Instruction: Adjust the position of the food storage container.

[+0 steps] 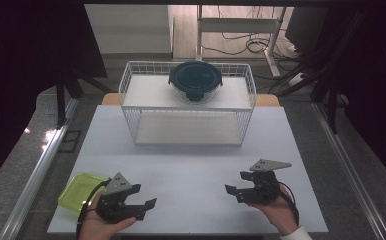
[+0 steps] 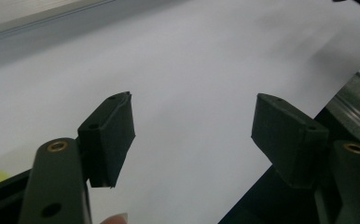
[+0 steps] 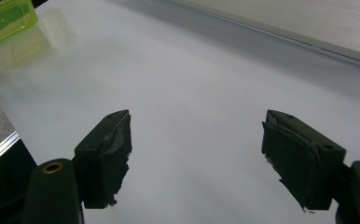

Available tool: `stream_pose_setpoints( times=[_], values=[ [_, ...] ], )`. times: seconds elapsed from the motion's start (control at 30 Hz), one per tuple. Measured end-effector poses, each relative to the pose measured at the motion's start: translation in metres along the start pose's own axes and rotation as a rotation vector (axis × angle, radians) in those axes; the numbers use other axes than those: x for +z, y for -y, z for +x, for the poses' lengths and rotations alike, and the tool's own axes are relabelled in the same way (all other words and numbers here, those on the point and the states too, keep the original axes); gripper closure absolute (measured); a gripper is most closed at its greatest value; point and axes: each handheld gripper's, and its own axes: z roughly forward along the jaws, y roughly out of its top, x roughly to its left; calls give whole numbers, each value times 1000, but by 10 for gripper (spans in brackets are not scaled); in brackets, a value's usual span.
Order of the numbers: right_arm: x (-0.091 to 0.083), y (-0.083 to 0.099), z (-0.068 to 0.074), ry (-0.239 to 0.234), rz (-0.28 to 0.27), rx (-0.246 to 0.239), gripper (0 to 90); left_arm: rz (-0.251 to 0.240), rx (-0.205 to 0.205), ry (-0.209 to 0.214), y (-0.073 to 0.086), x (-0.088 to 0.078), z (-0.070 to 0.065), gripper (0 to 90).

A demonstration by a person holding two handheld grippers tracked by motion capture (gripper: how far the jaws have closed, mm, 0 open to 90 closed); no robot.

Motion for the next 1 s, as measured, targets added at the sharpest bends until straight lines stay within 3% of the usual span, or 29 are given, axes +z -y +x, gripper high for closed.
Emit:
stream_pose_setpoints(
  times=[0.23,0.4,0.57,0.63,0.77,0.87,1.0],
  values=[
    [1,0,-1,4,6,2,237,-7,-39,-11,8,-18,11,317],
    [3,0,-2,7,16,3,235,-16,-45,-26,10,-32,16,340],
    [4,0,-2,7,19,2,235,-15,-52,-96,15,-45,26,369],
    [4,0,-1,7,19,2,234,-23,-73,-98,18,-52,32,387],
    [4,0,-2,5,17,3,234,-24,-104,-149,26,-66,46,460],
    [5,0,-3,7,22,2,234,-37,-129,-169,31,-76,57,529],
    [7,0,-2,6,26,1,234,-18,-160,-197,38,-83,70,645]
  ],
)
